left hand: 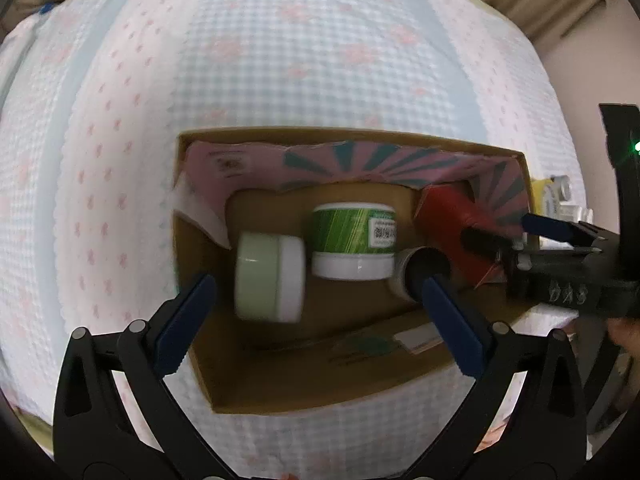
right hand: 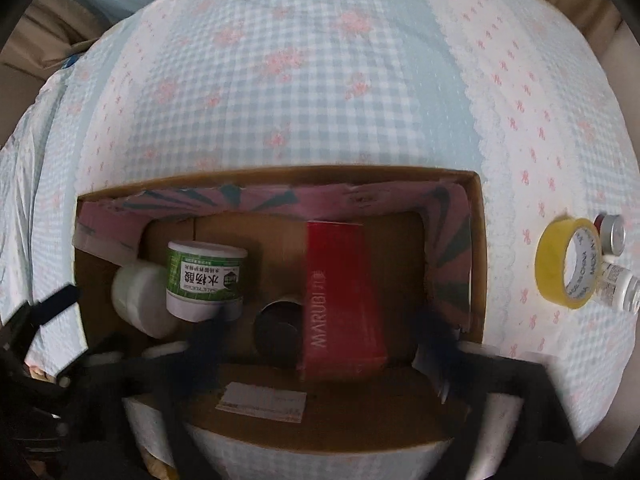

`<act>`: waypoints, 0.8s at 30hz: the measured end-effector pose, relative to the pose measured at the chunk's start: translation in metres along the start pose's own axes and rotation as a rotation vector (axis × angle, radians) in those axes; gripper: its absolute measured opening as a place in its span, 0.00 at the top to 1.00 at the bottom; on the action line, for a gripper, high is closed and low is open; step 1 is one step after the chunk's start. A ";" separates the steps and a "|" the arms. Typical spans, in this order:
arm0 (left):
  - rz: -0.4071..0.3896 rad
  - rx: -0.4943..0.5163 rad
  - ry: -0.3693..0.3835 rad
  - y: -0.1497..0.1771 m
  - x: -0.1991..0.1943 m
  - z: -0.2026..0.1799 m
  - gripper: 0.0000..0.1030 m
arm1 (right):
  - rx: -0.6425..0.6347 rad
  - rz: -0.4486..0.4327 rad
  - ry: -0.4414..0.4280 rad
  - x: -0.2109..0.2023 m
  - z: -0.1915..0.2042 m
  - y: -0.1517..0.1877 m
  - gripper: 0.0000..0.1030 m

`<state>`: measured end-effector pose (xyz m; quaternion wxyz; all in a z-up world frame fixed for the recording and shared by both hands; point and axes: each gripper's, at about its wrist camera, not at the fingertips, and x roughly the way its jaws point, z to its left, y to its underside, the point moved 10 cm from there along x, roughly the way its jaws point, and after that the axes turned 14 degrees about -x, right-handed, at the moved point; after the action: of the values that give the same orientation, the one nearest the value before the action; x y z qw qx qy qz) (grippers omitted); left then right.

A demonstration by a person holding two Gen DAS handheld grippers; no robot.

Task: Organize rigid objects
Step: 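Carry the pale green jar into the box with the left tool while the right tool carries the red box, then open both tools and withdraw them from the box toward the tape roll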

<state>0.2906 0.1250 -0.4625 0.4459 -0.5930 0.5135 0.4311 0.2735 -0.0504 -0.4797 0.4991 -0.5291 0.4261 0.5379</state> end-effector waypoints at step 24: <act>-0.049 -0.031 -0.037 0.007 -0.057 -0.008 0.00 | -0.060 -0.084 0.021 -0.070 0.005 0.042 0.00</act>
<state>0.2781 0.1295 -0.4059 0.4567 -0.6041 0.4838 0.4387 0.2276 -0.0573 -0.4123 0.5005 -0.5668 0.3923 0.5238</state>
